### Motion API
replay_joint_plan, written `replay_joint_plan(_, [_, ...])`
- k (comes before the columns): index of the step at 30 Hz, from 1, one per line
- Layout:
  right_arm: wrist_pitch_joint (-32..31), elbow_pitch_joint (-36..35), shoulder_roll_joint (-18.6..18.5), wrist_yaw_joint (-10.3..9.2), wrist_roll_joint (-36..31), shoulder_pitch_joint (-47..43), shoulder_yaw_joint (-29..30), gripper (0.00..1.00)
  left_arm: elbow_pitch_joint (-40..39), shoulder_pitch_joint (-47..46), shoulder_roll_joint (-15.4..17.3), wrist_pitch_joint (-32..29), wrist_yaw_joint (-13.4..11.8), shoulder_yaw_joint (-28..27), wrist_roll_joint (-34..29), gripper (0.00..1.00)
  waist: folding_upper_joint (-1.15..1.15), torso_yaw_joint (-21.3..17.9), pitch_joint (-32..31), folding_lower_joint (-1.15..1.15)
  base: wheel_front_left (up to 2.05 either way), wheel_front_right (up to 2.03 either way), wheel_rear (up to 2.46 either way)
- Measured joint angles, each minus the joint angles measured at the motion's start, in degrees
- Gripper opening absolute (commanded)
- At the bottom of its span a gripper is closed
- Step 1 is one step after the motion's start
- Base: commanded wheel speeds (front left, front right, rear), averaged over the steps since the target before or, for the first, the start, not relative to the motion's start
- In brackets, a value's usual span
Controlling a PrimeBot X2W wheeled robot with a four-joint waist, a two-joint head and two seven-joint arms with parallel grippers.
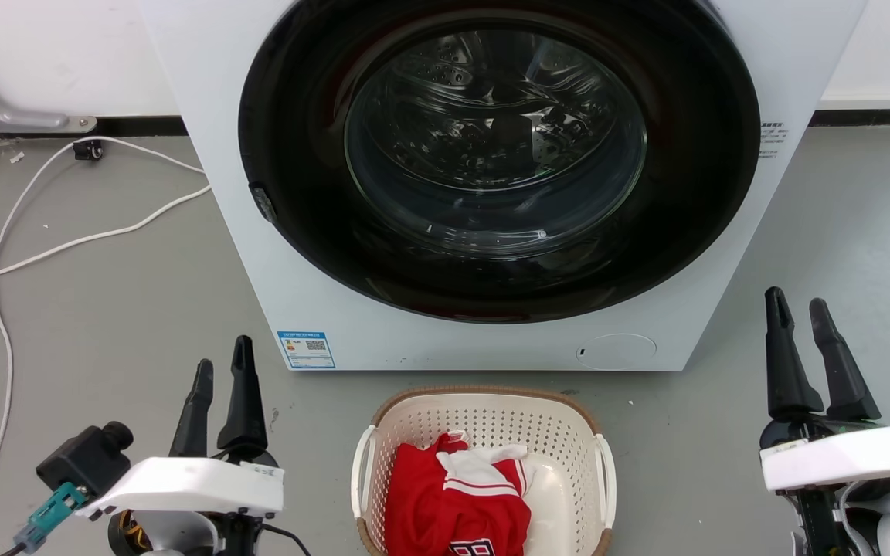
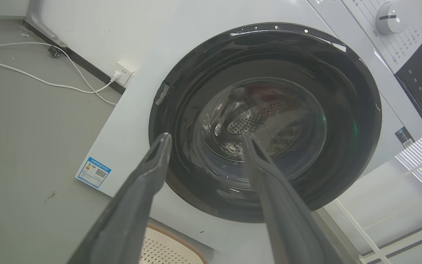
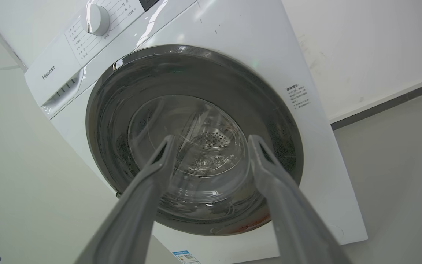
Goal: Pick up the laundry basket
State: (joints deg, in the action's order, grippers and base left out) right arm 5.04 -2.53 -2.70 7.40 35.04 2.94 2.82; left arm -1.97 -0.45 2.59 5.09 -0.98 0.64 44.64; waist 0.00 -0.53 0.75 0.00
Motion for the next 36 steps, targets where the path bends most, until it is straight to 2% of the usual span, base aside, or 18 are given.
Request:
replay_joint_plan(8, [1.35,-1.31,-0.01,0.00,-8.02,-0.47,-1.88,1.00,-1.96,0.24,0.45,1.27,-0.56,3.05,-8.25,1.00,0.00,-0.31,0.11,0.00,0.00,0.00,0.00])
replay_joint_plan(13, [2.08,-1.35,-0.01,0.00,-12.58,-0.92,-2.19,1.00,-3.00,0.25,2.10,2.18,-1.83,5.78,-13.38,1.00,0.00,-0.50,0.21,0.00,0.00,0.00,0.00])
replay_joint_plan(20, [3.22,-0.98,-0.02,0.01,-18.66,-1.58,-3.01,1.00,-2.85,0.24,5.48,3.19,-7.35,11.46,-20.13,1.00,0.00,-0.78,0.24,0.00,0.00,0.00,0.00])
replay_joint_plan(27, [4.13,0.71,-0.03,0.01,-22.28,-2.37,-1.75,1.00,-2.35,0.08,8.33,4.26,-12.01,16.66,-23.30,1.00,0.00,-0.94,0.17,0.00,0.00,0.00,0.00])
replay_joint_plan(31, [4.79,2.15,-0.04,0.01,-24.93,-2.55,-0.82,1.00,-1.92,-0.05,9.39,4.76,-13.67,18.74,-24.40,1.00,0.00,-0.99,0.12,0.00,0.00,0.00,0.00])
replay_joint_plan(36, [5.57,3.20,-0.05,0.01,-27.81,-2.93,-0.30,1.00,-1.70,-0.09,10.07,5.49,-14.32,20.24,-25.64,1.00,0.00,-1.06,0.09,0.00,0.00,0.00,0.00])
